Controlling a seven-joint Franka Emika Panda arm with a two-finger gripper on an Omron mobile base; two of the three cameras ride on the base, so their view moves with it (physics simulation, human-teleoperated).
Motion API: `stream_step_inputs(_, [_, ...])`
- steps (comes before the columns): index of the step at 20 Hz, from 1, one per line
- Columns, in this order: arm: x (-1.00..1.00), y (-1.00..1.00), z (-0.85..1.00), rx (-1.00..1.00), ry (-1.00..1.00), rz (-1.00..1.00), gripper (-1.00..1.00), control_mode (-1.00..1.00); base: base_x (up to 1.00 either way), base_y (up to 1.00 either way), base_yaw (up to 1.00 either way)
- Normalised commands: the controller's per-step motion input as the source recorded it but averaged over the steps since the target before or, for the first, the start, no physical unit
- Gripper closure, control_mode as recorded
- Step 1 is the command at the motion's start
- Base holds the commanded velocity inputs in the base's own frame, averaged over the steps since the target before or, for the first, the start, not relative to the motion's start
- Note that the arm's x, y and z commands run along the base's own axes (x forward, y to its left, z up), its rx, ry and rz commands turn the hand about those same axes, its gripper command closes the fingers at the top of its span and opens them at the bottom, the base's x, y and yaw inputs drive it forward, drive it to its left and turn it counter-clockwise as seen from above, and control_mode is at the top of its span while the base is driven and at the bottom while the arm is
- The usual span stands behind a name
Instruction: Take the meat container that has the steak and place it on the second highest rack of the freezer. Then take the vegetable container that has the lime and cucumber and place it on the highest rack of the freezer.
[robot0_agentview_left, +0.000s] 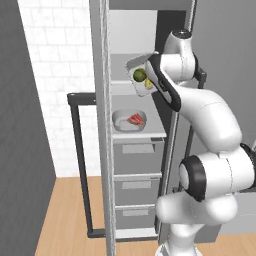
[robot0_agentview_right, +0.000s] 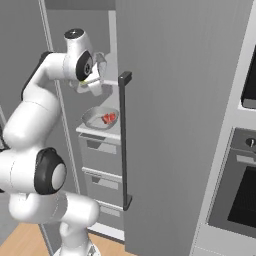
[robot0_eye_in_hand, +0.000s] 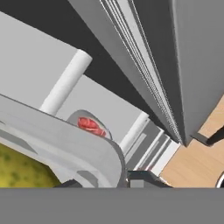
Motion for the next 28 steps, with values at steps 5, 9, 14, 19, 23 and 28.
stream_step_inputs(5, [1.0,0.13,0.19,0.04,0.04,-0.14,1.0,-1.0,0.0,0.0,0.0])
stream_step_inputs(9, [0.75,0.12,0.0,0.01,0.0,-0.03,1.0,-1.0,0.0,0.0,0.0])
stream_step_inputs(14, [0.18,0.01,0.0,0.11,-0.05,0.0,1.0,-1.0,0.0,0.0,0.0])
stream_step_inputs(19, [0.08,0.0,0.0,0.1,-0.05,0.0,1.0,-1.0,0.0,0.0,0.0])
stream_step_inputs(23, [0.28,0.0,-0.13,0.0,-0.05,0.0,1.0,-1.0,0.0,0.0,0.0])
stream_step_inputs(28, [0.43,0.0,-0.21,0.0,-0.01,0.0,1.0,-1.0,0.0,0.0,0.0])
